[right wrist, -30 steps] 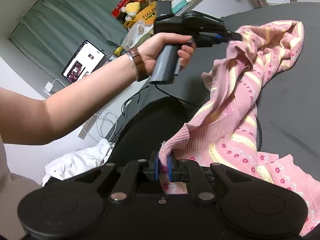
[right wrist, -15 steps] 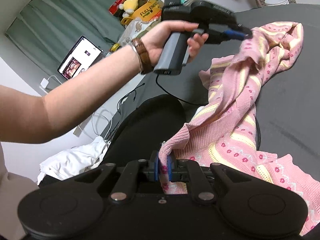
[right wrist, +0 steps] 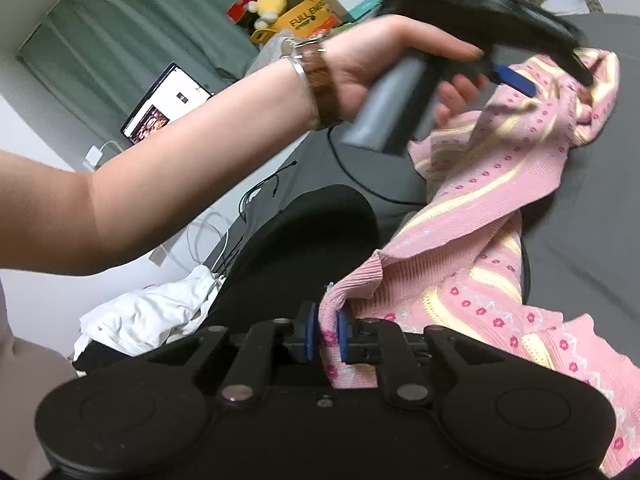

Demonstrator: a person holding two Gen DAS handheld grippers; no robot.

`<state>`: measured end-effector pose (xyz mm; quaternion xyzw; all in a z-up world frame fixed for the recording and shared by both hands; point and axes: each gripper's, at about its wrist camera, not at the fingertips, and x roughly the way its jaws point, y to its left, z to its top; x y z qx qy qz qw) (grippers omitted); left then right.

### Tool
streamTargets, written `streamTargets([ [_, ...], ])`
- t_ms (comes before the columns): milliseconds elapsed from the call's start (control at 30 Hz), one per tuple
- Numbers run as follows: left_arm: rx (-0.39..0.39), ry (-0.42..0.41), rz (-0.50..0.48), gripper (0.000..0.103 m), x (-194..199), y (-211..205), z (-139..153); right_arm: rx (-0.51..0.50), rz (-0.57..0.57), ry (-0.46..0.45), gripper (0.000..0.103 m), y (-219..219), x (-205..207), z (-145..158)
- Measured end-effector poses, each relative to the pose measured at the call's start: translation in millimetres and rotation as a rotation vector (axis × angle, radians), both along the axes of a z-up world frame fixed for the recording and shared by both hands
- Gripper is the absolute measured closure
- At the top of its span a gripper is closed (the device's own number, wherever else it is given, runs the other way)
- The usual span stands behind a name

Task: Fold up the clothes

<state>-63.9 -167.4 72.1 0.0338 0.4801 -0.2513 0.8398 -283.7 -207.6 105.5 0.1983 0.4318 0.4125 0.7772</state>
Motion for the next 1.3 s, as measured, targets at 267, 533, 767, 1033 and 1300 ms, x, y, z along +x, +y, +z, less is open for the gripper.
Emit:
streamTargets([
  [267,0.364,-0.227,-0.057,0.025,-21,-63,-18,-0.021,0.028,-0.025,0.089,4,-2,2],
  [533,0.319,-0.237,0.047,0.084,-10,-50,-32,-0.005,0.017,-0.018,0.089,0,-1,1],
  [767,0.134,-0.199,0.163,0.089,7,6,-21,0.001,0.006,-0.020,0.089,-3,-2,1],
  [1033,-0.014,-0.155,0.338,0.089,16,105,4,-0.007,-0.003,-0.011,0.089,-1,-1,0],
  [1300,-0.157,-0.093,0.515,0.089,11,190,0,-0.018,-0.064,0.022,0.089,-6,0,-5],
])
